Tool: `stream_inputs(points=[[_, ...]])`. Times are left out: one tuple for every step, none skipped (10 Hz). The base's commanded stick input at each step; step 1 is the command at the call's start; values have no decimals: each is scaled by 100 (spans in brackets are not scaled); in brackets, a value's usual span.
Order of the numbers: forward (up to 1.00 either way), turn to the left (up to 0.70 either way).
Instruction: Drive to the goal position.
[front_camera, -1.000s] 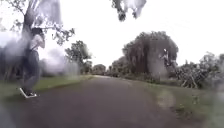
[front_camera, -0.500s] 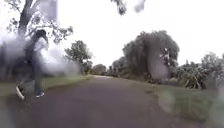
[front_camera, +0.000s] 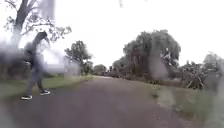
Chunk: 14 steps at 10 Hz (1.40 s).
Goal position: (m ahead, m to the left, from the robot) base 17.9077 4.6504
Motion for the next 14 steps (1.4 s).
stream_inputs(points=[[85,-15],[85,-18],[85,-21],[85,0],[85,0],[85,0],[85,0],[85,0],[85,0],[85,0],[85,0],[85,0],[85,0],[85,0]])
